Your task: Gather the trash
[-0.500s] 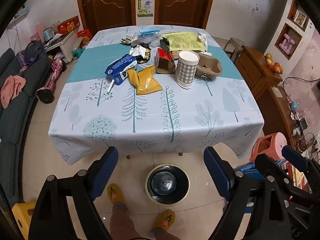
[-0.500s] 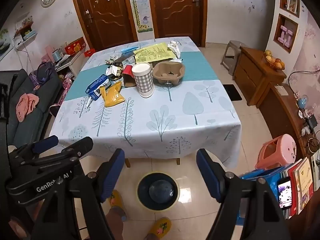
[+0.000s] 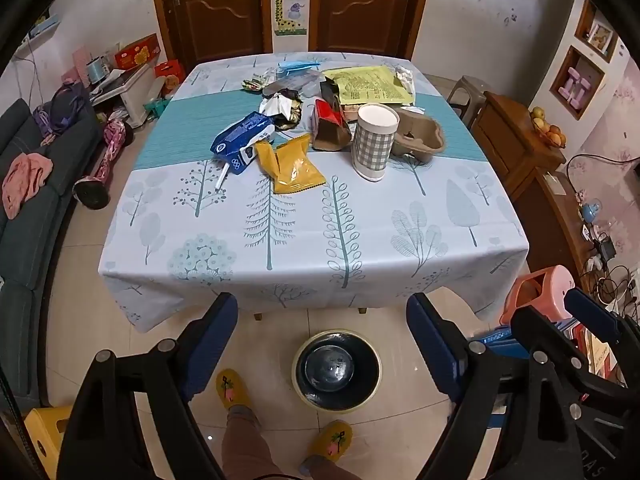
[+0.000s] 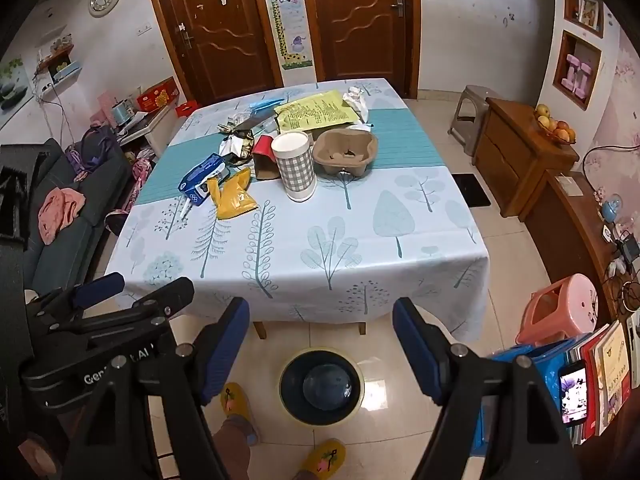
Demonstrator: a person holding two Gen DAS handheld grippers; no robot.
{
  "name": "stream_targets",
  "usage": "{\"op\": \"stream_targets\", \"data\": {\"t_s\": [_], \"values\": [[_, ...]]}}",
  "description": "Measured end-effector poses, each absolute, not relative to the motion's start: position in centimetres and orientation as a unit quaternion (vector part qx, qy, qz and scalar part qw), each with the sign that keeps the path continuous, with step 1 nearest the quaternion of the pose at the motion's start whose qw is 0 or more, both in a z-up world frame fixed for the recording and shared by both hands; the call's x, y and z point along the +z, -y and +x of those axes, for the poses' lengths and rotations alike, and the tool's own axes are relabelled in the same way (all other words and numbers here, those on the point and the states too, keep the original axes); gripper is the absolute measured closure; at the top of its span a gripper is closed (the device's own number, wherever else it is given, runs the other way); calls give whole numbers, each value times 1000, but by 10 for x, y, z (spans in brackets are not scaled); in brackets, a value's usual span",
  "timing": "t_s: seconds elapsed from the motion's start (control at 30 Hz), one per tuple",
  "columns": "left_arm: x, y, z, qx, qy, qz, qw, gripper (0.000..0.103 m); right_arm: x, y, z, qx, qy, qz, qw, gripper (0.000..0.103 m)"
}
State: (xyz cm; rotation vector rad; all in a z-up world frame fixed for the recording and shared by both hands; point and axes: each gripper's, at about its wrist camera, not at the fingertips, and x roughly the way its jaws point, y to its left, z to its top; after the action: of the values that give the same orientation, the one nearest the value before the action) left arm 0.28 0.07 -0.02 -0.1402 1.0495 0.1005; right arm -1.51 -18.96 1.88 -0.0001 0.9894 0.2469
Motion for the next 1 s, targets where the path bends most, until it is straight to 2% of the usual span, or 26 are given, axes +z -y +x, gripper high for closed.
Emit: {"op": "stream_targets", "data": {"t_s": [1.0], "values": [[18,0,-5,59,-485,-58,871,19,24,191,-15,122,-464,7,877,28]]}}
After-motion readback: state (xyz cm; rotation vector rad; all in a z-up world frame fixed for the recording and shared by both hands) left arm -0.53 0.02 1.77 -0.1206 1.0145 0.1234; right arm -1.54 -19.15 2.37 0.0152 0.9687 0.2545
